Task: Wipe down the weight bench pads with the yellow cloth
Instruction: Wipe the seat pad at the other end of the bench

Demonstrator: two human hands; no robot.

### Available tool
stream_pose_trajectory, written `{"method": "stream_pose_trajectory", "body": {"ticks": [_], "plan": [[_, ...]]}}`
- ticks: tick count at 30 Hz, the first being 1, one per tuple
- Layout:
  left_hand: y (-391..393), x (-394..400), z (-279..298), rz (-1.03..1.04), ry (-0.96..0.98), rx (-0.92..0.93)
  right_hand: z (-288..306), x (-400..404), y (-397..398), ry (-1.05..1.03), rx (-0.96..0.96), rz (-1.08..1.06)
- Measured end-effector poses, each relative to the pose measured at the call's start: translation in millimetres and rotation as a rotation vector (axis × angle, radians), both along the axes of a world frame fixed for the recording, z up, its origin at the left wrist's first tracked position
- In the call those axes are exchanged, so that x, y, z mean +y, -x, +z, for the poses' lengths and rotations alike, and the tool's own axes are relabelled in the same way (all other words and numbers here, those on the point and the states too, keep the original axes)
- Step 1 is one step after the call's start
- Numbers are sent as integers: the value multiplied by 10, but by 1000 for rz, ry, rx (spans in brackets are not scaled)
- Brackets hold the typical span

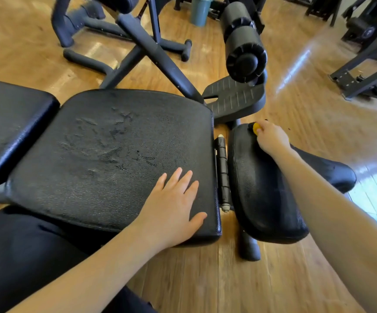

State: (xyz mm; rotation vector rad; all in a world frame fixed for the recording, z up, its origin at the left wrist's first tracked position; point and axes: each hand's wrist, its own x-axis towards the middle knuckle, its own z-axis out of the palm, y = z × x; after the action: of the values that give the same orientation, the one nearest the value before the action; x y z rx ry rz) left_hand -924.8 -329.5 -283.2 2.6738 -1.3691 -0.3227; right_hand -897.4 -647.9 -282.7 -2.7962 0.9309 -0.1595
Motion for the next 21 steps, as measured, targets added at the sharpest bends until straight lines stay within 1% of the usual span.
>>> {"method": "stream_pose_trajectory", "body": {"ticks": [1,3,5,7,9,10,14,16,18,21], "plan": [[-2,0,1,-1,-2,1,-13,13,-73,16,20,8],[-9,-4,-4,-3,0,2,-45,108,-87,20,26,105],[-14,-8,-12,-5,4,0,-51,224,77,-9,0,250],[-17,-6,-16,-6,4,8,-39,258,293,-48,-35,336],[-18,-5,-25,-1,8,12,4,180,358,-64,-54,335],[-19,-2,-29,-1,9,7,22,112,306,-66,-47,300],[-23,3,-38,-8,-4,-6,65,-110,-64,-71,14,73],[-22,1,-26,-9,-17,-5,33,-68,-123,-42,31,15],[-18,-5,-22,-2,-12,-3,-14,94,-3,-42,2,91],[-16,-4,-24,5,7,-8,-43,422,451,-87,-64,232]]}}
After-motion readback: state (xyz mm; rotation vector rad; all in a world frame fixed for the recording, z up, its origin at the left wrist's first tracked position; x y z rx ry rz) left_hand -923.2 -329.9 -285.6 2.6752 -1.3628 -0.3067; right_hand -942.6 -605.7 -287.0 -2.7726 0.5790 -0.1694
